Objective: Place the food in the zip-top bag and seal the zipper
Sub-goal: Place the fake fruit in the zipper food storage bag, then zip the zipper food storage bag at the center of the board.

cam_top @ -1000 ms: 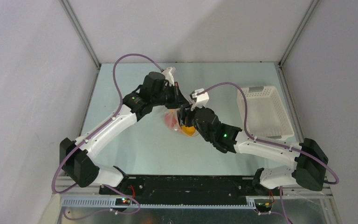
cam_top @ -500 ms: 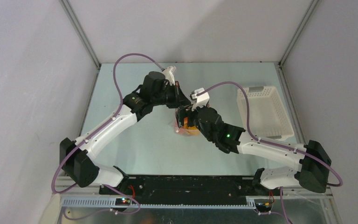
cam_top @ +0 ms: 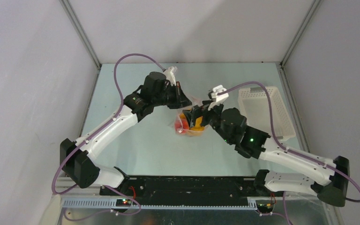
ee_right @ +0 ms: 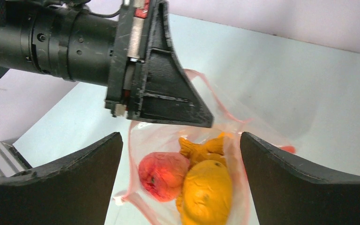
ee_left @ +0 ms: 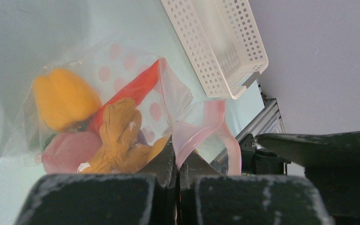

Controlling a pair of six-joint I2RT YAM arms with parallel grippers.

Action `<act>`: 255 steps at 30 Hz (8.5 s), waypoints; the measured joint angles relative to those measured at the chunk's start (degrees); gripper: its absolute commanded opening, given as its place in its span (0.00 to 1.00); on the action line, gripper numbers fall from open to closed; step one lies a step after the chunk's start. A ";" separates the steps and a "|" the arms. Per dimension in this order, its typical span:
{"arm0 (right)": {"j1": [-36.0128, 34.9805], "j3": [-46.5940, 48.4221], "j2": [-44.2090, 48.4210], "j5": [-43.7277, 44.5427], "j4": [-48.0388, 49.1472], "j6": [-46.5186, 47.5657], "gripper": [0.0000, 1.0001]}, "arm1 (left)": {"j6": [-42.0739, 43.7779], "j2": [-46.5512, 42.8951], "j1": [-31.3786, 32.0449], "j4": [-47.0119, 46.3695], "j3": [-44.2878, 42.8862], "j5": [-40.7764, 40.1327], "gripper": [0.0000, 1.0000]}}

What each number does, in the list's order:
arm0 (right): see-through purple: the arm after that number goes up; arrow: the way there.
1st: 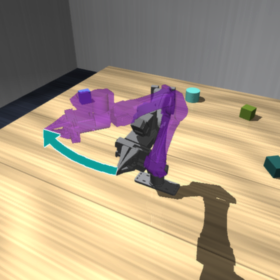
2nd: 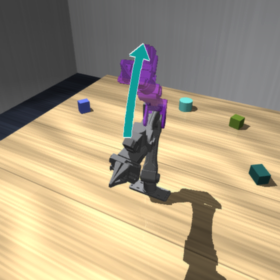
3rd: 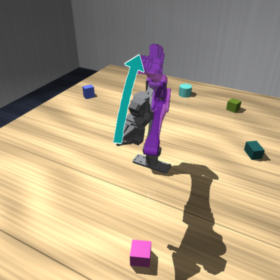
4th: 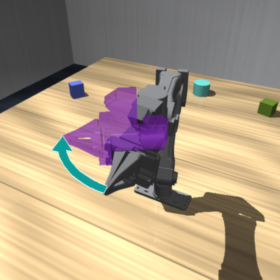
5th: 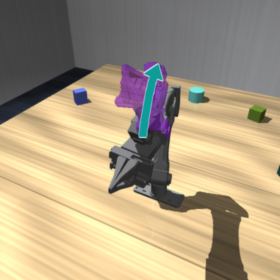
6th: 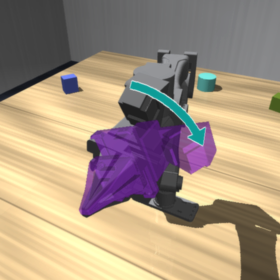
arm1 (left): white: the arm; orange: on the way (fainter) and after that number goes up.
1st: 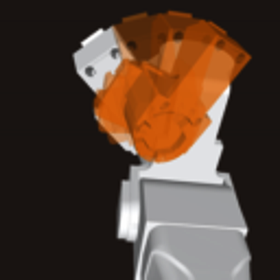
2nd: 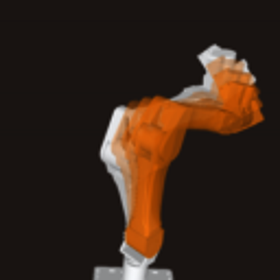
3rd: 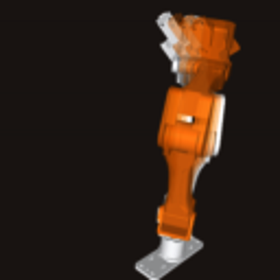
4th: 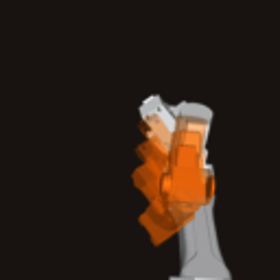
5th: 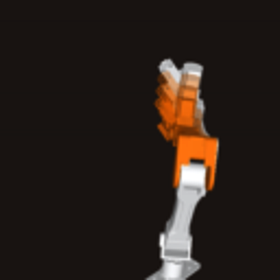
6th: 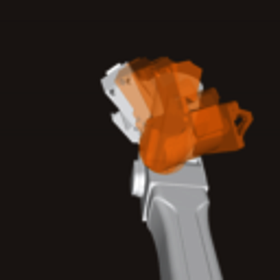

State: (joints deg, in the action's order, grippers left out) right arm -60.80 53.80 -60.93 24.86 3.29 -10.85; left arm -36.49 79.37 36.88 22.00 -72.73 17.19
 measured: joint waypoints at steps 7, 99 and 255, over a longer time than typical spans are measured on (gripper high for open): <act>8.79 -0.46 11.26 -3.48 -9.97 -1.14 0.99 | 1.01 -0.37 0.00 0.13 0.02 0.00 0.00; 31.06 -6.80 7.61 -58.60 -13.66 24.13 0.00 | 30.80 -12.28 1.14 -6.45 12.90 24.06 1.00; 22.47 2.93 7.15 -76.41 -26.08 52.15 1.00 | 41.75 -15.72 31.71 10.75 7.74 -19.87 0.00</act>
State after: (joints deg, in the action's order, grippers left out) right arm -38.33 56.73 -53.78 -51.55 -22.79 41.30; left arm 5.26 63.66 68.60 32.75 -64.99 -2.68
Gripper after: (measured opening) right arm 0.993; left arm 0.083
